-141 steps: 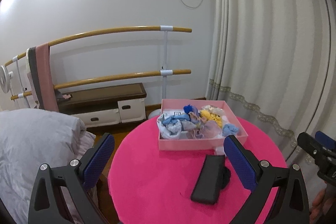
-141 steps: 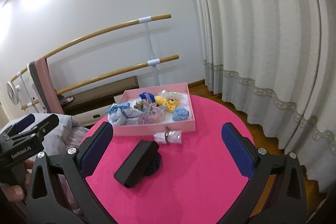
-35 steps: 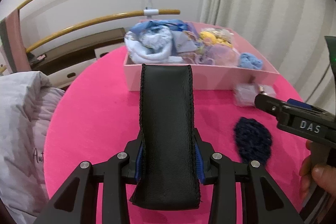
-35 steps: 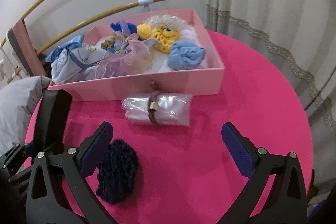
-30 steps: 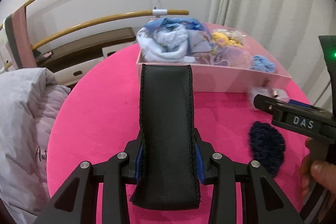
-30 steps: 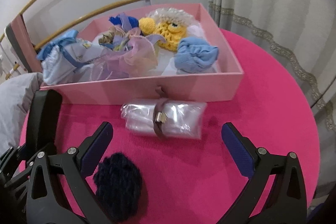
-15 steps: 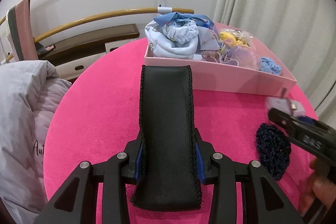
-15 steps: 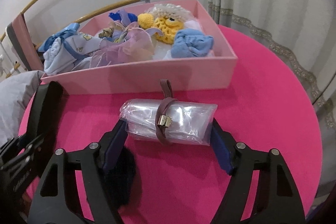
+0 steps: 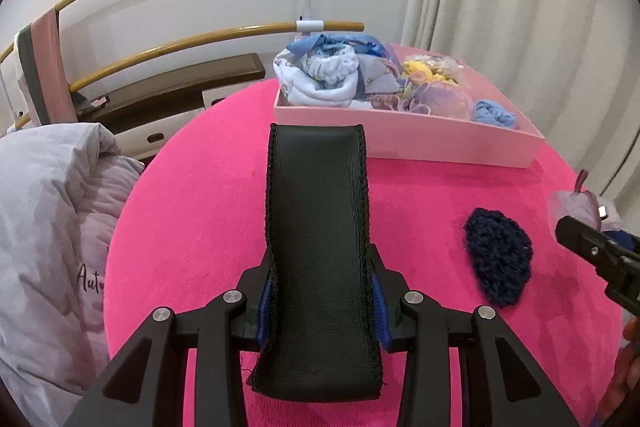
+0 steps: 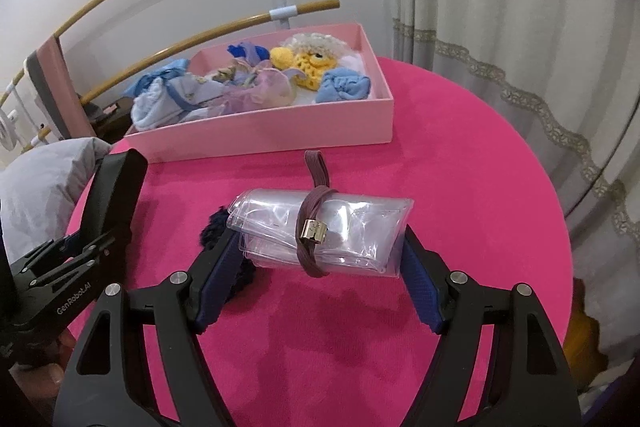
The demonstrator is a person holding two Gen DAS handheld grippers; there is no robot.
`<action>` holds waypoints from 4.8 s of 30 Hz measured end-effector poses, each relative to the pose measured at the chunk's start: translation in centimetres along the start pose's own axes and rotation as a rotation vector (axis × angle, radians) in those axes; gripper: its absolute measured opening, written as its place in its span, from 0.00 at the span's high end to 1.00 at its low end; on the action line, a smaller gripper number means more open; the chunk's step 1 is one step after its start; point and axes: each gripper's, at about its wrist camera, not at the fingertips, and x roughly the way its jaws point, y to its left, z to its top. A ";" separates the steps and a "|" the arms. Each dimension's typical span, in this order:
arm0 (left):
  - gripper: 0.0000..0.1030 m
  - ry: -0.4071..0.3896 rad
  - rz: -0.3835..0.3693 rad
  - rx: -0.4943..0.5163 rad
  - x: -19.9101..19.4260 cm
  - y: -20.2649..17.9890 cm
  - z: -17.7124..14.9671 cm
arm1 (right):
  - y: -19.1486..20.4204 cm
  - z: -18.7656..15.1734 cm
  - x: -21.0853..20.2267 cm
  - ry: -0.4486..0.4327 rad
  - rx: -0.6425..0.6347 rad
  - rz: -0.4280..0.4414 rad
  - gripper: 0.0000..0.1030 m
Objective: Organize soft objects
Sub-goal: 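Lift the black case and plastic roll and carry both over the pink box, then open both grippers to drop the case and plastic roll into the box, then withdraw both tools from the box back over the table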
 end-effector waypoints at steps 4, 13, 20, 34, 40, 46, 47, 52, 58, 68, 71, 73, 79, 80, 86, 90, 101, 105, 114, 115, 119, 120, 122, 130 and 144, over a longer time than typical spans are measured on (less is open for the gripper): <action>0.66 -0.024 0.003 -0.001 -1.9 0.2 0.0 | 0.9 -0.5 -1.1 -0.012 -0.009 0.013 0.29; 0.65 -0.063 0.001 -0.006 -5.6 0.5 -0.3 | 1.8 -0.8 -3.5 -0.049 -0.021 0.028 0.29; 0.66 -0.082 -0.007 -0.003 -7.1 0.4 -0.1 | 1.6 -0.7 -4.5 -0.070 -0.024 0.038 0.29; 0.65 -0.155 -0.043 -0.004 -8.8 1.4 4.8 | 2.2 3.8 -5.6 -0.141 -0.061 0.086 0.29; 0.65 -0.193 -0.091 -0.007 -9.0 2.2 11.1 | 2.4 8.8 -5.4 -0.193 -0.070 0.098 0.29; 0.65 -0.130 -0.161 -0.057 -6.0 3.0 17.0 | 3.2 14.2 -3.4 -0.213 -0.083 0.096 0.29; 0.65 -0.109 -0.175 -0.071 -5.1 3.1 18.0 | 3.3 15.1 -2.9 -0.210 -0.087 0.095 0.29; 0.65 -0.030 -0.224 -0.132 -1.7 3.8 21.9 | 3.5 18.3 -0.6 -0.192 -0.091 0.092 0.29; 0.65 0.053 -0.250 -0.198 2.0 4.7 25.7 | 2.3 21.0 2.2 -0.161 -0.076 0.077 0.29; 0.63 0.143 -0.227 -0.295 7.4 3.7 29.9 | 0.8 22.4 6.5 -0.092 -0.046 0.062 0.29; 0.62 0.169 -0.208 -0.311 8.6 3.5 30.3 | 0.8 22.2 7.4 -0.076 -0.047 0.062 0.29; 0.60 0.182 -0.191 -0.308 9.8 3.0 30.8 | 0.9 22.2 7.9 -0.068 -0.048 0.064 0.29; 0.28 0.208 -0.157 -0.295 12.2 1.0 32.4 | 0.6 22.4 9.3 -0.040 -0.039 0.072 0.29; 0.22 0.200 -0.147 -0.287 12.2 0.7 32.6 | 0.6 22.4 9.5 -0.036 -0.038 0.072 0.28; 0.12 0.154 -0.124 -0.267 11.4 -0.3 32.0 | 0.0 22.4 10.5 -0.011 -0.022 0.090 0.23; 0.07 0.096 -0.106 -0.231 9.0 -0.7 31.0 | 0.0 22.0 10.5 -0.008 -0.014 0.113 0.01; 0.00 -0.099 -0.021 -0.116 0.9 -2.5 27.8 | 0.2 20.7 7.5 -0.043 0.006 0.089 0.00; 0.00 -0.156 0.005 -0.076 -1.9 -2.7 25.5 | 0.5 20.2 5.3 -0.072 0.018 0.096 0.00; 0.00 -0.267 0.067 -0.007 -7.5 -3.7 20.0 | 1.9 17.9 -0.9 -0.146 0.003 0.091 0.00; 0.00 -0.276 0.073 -0.001 -7.9 -3.8 19.3 | 2.1 17.6 -1.7 -0.157 0.005 0.090 0.00; 0.00 -0.309 0.097 0.018 -9.5 -3.8 16.8 | 2.3 16.2 -5.0 -0.211 0.005 0.086 0.00; 0.00 -0.318 0.102 0.020 -10.1 -3.8 16.0 | 2.5 15.8 -5.6 -0.219 0.005 0.087 0.00; 0.00 -0.330 0.107 0.024 -11.4 -3.9 14.4 | 2.5 15.0 -7.1 -0.241 0.005 0.087 0.00; 0.00 -0.368 0.108 0.043 -14.9 -4.1 8.8 | 3.3 12.0 -11.2 -0.294 -0.010 0.082 0.00; 0.00 -0.377 0.100 0.045 -20.0 -2.9 0.0 | 3.9 6.4 -15.2 -0.337 0.003 0.089 0.00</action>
